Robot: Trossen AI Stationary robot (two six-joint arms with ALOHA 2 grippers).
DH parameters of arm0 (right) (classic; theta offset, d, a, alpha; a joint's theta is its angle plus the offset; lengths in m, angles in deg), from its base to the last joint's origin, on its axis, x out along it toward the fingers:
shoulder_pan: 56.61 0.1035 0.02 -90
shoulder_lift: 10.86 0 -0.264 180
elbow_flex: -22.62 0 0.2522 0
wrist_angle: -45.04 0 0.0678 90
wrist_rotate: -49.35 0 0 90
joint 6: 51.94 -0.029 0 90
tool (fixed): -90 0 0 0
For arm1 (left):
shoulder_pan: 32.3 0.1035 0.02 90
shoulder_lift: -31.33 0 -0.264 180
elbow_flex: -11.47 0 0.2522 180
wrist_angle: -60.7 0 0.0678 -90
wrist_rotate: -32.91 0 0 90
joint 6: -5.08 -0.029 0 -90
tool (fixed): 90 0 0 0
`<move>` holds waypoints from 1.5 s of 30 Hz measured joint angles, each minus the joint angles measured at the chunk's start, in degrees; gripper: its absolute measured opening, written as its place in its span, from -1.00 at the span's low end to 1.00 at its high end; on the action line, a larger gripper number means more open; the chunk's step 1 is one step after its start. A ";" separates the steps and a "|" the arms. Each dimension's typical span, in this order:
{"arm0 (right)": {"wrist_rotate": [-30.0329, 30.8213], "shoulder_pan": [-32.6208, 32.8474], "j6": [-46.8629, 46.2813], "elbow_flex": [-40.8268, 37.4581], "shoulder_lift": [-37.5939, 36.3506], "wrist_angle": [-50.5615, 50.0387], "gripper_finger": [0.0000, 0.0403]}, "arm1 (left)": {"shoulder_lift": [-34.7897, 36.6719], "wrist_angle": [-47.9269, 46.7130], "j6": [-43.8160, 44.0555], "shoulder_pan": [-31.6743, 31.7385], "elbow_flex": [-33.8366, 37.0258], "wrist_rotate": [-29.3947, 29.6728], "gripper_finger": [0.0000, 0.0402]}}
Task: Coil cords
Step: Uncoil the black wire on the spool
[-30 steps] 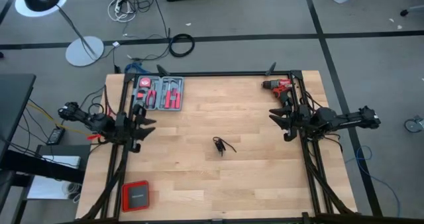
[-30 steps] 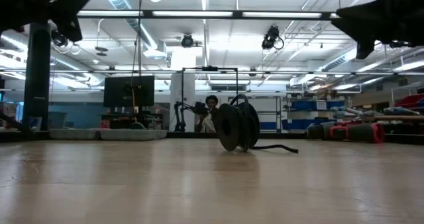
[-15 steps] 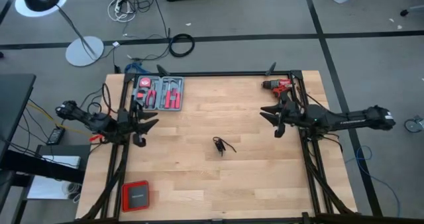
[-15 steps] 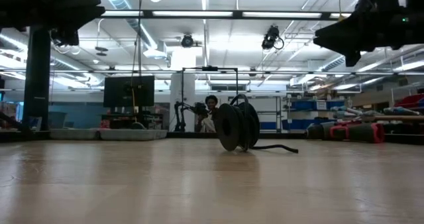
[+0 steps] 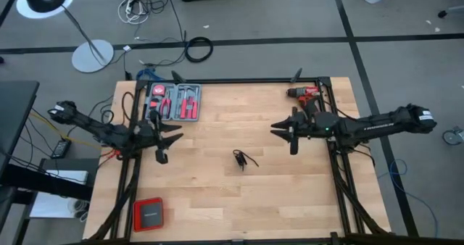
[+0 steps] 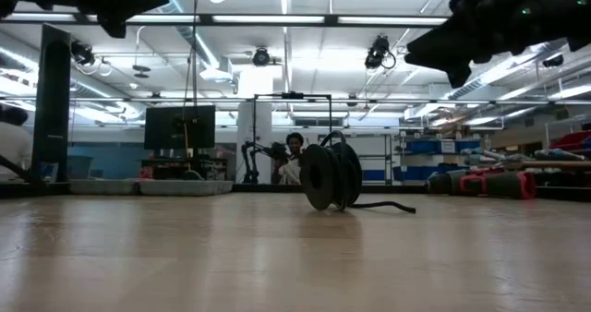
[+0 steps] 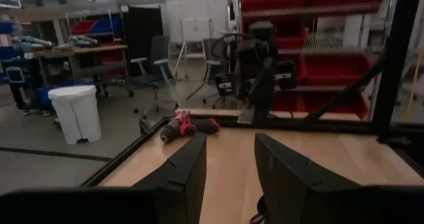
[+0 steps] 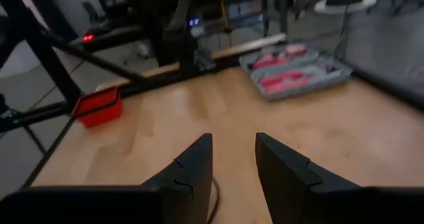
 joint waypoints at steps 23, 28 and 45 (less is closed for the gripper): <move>2.42 10.79 -10.84 10.39 20.92 -3.42 -0.45 | -26.75 -6.92 17.29 0.00 -12.03 -3.09 -0.35; 5.47 12.86 -11.21 13.35 23.26 -6.78 -0.50 | -31.21 -7.34 17.10 -0.02 -14.48 -4.90 -0.35; 8.89 15.42 -20.13 16.13 29.66 -8.43 -0.55 | -43.83 -7.38 18.20 -0.02 -19.80 -5.45 -0.35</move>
